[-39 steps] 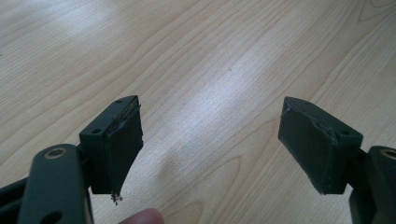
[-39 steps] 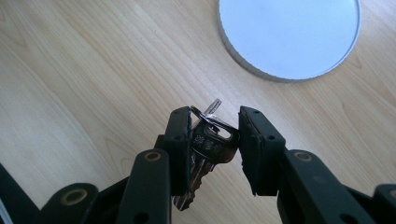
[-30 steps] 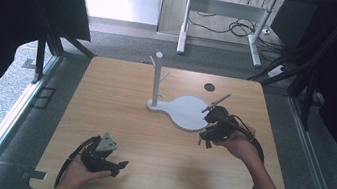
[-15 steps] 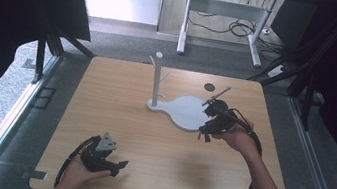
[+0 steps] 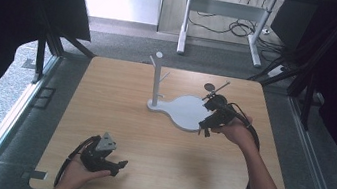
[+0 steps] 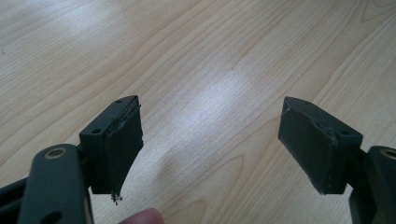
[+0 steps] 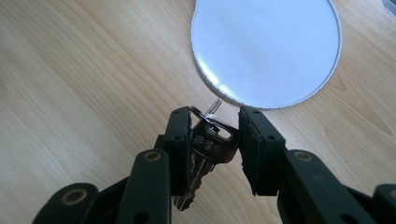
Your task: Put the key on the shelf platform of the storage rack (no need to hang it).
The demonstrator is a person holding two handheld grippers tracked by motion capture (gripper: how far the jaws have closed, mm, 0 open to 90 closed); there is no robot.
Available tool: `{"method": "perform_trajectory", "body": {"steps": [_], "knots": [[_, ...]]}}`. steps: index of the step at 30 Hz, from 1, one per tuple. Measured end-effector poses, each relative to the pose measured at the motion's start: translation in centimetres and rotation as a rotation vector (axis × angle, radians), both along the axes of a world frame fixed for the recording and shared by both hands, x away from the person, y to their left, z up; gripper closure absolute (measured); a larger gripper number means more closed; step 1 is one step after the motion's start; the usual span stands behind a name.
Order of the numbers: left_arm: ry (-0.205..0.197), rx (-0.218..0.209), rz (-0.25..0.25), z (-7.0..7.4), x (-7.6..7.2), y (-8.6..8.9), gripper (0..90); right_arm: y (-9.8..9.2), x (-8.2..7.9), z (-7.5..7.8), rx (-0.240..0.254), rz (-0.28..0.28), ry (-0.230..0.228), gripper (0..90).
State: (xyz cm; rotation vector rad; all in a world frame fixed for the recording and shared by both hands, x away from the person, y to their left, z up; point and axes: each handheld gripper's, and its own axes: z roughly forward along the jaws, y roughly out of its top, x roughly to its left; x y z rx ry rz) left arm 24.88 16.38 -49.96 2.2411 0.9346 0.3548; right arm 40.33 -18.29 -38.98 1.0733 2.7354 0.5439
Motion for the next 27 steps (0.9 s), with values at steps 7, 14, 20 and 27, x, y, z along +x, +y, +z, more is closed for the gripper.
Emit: {"method": "perform_trajectory", "body": {"steps": [7, 14, 20, 27], "knots": [[0.0, 0.003, -0.001, 0.0, 0.0, 0.1, 22.1, 0.3, 1.0, -0.6, -0.006, -0.012, 0.004, 66.3], [-0.001, 0.002, 0.005, 0.0, 0.1, 0.2, 22.1, 0.5, 1.8, -0.9, -0.013, -0.023, 0.008, 66.4], [-0.001, 0.003, 0.005, 0.0, 0.1, 0.2, 22.1, 0.7, 2.4, -0.7, -0.01, -0.03, 0.004, 66.3], [-0.001, 0.001, -0.001, 0.0, 0.1, 0.2, 22.1, 1.1, 3.1, -0.7, -0.012, -0.04, 0.009, 66.3]]}}
